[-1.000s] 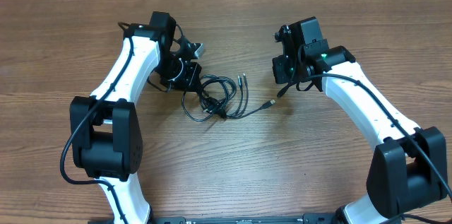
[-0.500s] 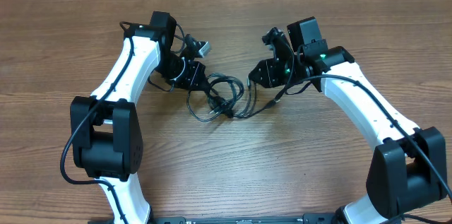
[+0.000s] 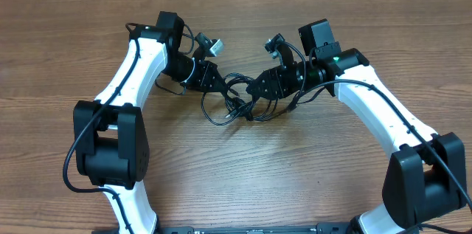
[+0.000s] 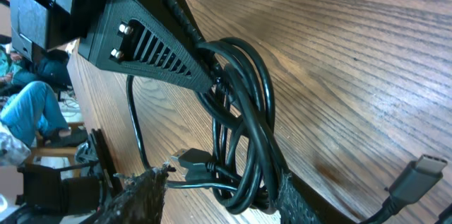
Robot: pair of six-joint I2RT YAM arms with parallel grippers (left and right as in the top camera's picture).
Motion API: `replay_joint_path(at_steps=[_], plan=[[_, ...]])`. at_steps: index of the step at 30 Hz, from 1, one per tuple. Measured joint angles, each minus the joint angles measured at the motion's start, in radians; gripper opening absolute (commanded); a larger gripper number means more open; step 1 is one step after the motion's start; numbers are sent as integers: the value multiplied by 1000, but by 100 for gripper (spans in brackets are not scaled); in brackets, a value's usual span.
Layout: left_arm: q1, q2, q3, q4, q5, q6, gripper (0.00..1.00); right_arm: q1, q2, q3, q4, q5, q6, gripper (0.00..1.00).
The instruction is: Untangle cables
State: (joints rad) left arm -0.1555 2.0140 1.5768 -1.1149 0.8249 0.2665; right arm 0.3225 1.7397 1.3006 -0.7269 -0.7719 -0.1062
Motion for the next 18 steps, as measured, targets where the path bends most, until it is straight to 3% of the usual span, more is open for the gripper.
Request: replay_joint_path(at_steps=[11, 18], plan=[[0, 0, 0, -16, 37, 13, 4, -1, 0, 0, -6, 130, -71, 79], [0, 0, 0, -16, 66, 29, 4, -2, 0, 0, -6, 186, -78, 79]])
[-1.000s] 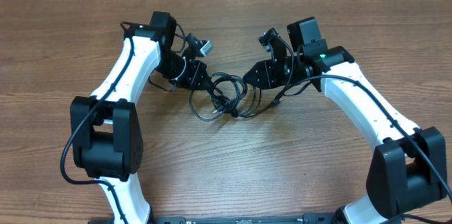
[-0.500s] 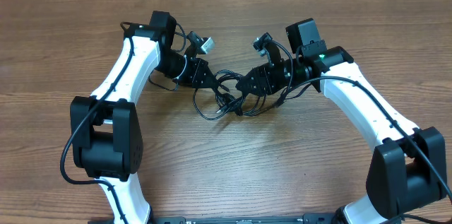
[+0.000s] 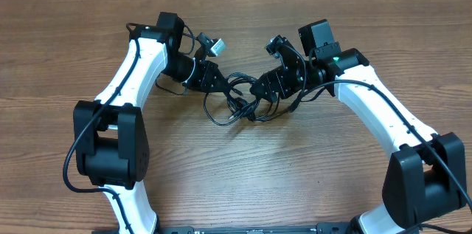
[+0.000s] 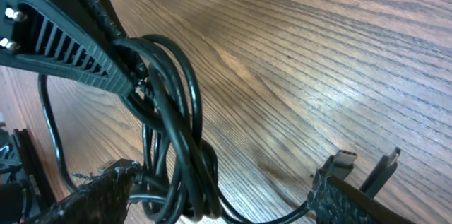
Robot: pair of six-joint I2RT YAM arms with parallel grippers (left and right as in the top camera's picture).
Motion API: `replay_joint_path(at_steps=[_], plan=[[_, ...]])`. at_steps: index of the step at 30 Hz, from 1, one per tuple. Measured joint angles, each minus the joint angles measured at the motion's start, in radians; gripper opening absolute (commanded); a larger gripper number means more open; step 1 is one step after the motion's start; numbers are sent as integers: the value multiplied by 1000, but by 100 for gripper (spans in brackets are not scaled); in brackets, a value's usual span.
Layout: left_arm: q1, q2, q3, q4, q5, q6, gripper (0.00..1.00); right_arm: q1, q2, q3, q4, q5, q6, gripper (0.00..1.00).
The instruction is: Untangle cables
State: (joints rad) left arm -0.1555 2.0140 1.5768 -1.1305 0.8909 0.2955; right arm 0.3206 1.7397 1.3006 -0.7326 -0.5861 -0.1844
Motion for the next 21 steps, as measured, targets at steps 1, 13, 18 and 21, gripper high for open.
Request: replay_joint_path(at_steps=[1, 13, 18, 21], plan=[[0, 0, 0, 0, 2, 0, 4, 0, 0, 0, 0, 1, 0, 68], [0, 0, 0, 0, 83, 31, 4, 0, 0, 0, 3, -18, -3, 11], [0, 0, 0, 1, 78, 34, 4, 1, 0, 0, 5, -34, -4, 4], [0, 0, 0, 1, 77, 35, 4, 1, 0, 0, 2, -35, -4, 4]])
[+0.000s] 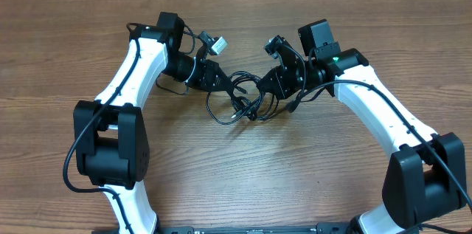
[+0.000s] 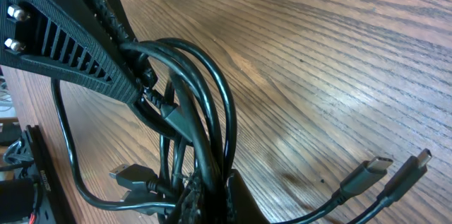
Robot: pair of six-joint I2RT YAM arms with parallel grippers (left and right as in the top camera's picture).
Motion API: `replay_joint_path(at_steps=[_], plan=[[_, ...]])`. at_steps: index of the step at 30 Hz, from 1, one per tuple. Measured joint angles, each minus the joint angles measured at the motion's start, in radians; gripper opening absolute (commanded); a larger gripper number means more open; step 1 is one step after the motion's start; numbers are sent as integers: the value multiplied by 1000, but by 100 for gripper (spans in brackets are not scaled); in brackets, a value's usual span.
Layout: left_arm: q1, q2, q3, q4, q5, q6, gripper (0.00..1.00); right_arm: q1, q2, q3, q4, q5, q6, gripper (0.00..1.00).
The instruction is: Untangle cables
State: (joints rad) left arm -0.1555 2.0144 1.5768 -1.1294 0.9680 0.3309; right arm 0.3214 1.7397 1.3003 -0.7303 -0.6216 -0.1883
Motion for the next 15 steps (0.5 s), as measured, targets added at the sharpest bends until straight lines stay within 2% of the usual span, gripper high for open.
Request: replay_joint_path(at_steps=[5, 9, 15], plan=[[0, 0, 0, 3, -14, 2, 4, 0, 0, 0, -3, -1, 0, 4], [-5, 0, 0, 3, -80, -27, 4, 0, 0, 0, -3, 19, 24, 4], [-13, 0, 0, -8, -259, -129, 4, 2, 0, 0, -11, 220, 154, 4]])
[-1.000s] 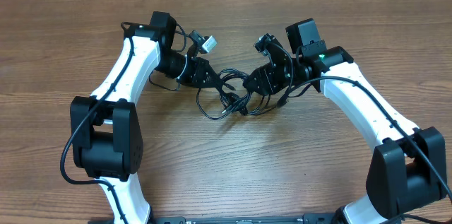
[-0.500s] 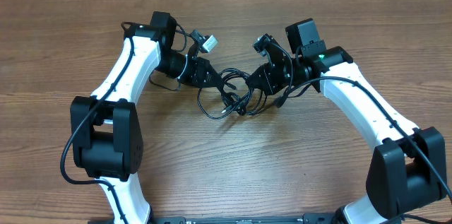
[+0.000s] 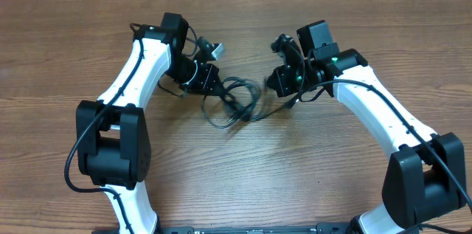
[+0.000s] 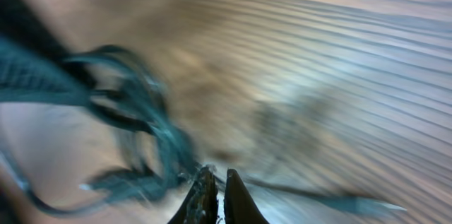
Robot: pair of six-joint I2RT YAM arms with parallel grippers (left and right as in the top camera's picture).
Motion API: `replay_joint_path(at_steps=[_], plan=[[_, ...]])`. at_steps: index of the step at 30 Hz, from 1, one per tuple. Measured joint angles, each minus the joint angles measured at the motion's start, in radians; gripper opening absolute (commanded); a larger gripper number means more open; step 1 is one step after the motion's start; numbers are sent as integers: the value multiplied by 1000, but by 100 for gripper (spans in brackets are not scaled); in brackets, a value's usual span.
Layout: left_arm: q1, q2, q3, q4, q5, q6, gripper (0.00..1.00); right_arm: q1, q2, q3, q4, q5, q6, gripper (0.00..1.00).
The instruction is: Untangle cables
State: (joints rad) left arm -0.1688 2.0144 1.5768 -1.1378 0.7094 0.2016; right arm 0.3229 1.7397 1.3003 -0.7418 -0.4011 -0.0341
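Observation:
A tangle of black cables (image 3: 233, 101) lies on the wooden table between my two arms. My left gripper (image 3: 209, 80) sits at the tangle's upper left end, shut on its loops. My right gripper (image 3: 271, 83) stands to the right of the tangle, with one strand (image 3: 274, 108) trailing from the loops toward it. The right wrist view is badly blurred by motion; the right gripper (image 4: 215, 180) shows its fingers nearly together on a thin cable (image 4: 311, 194) that runs off to the right. The cable bundle (image 4: 134, 118) smears across the left of that view.
The wooden table (image 3: 310, 175) stretches all around the arms. The arms' own black wiring (image 3: 317, 92) hangs near each wrist. The two arm bases stand at the front left and front right.
My right gripper has moved right and slightly up, away from the tangle, still shut on a strand. The cable loops have stretched out flatter. My left gripper has shifted slightly left.
At first both grippers were at the tangle, the left shut on the loops and the right open round them. The right then stood shut on the strands. Now the two grippers are farther apart and the bundle is drawn out between them.

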Motion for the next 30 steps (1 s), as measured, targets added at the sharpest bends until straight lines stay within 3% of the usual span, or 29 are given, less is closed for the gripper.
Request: replay_joint_path(at_steps=[8, 10, 11, 13, 16, 18, 21, 30], plan=[[12, 0, 0, 0, -91, -39, 4, -11, 0, 0, -2, 193, 109, 5], [12, 0, 0, 0, -87, -31, 4, -11, 0, 0, -1, 178, 108, 19], [12, 0, 0, -6, -72, -9, 4, -11, 0, 0, -2, 148, 87, 43], [12, 0, 0, -30, -26, 46, 4, -11, 0, 0, -1, 83, 56, 57], [12, 0, 0, -80, 58, 146, 4, -11, 0, 0, 0, -66, -38, 72], [12, 0, 0, -124, 99, 211, 4, -11, 0, 0, 3, -155, -83, 77], [12, 0, 0, -193, 135, 306, 4, -11, 0, 0, 3, -279, -138, 78], [23, 0, 0, -232, 192, 432, 4, -11, 0, 0, -33, -519, -249, 52]])
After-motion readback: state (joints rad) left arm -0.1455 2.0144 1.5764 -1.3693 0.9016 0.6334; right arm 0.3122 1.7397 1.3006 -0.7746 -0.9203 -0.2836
